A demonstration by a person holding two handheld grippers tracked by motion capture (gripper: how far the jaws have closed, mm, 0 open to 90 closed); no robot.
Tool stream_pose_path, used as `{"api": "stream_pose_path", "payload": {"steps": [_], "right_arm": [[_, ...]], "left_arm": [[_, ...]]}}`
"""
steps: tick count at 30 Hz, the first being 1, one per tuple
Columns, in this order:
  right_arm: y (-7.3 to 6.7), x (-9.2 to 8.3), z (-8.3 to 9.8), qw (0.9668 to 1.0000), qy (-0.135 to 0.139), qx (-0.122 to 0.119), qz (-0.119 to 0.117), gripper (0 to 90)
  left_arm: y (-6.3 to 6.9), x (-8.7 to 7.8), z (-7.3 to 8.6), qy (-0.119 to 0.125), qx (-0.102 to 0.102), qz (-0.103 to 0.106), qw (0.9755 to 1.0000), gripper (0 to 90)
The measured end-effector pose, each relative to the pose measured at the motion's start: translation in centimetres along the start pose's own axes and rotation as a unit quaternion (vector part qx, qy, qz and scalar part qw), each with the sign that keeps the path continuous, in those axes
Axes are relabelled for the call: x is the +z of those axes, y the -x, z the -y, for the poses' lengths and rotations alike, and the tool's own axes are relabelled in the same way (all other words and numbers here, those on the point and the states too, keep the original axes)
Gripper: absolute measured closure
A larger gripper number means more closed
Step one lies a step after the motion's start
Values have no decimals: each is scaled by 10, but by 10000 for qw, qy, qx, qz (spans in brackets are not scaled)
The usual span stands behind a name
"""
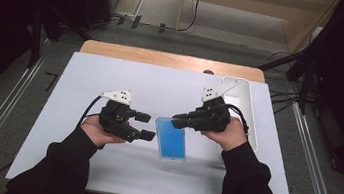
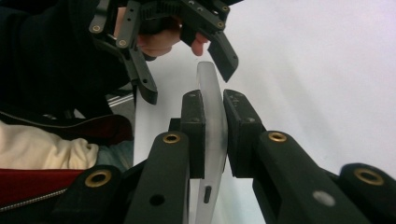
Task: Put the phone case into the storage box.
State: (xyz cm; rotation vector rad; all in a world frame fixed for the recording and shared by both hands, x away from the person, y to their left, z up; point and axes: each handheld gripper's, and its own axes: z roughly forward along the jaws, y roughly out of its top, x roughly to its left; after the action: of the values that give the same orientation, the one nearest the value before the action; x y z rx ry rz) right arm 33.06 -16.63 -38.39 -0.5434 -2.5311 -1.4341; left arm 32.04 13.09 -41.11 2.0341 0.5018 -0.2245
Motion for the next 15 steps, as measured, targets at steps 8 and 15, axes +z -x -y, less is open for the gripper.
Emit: {"api": "stream_pose_path", "payload": {"steps": [8,15], "right_arm": [[0,6,0,9997,-77,-80,-221,775],[0,14,1,9990,-190,-18,-407,775]], "left_arm": [[1,1,0,17,-72,223,9997,246],[2,3,-1,3,-105,401,9991,247]]}}
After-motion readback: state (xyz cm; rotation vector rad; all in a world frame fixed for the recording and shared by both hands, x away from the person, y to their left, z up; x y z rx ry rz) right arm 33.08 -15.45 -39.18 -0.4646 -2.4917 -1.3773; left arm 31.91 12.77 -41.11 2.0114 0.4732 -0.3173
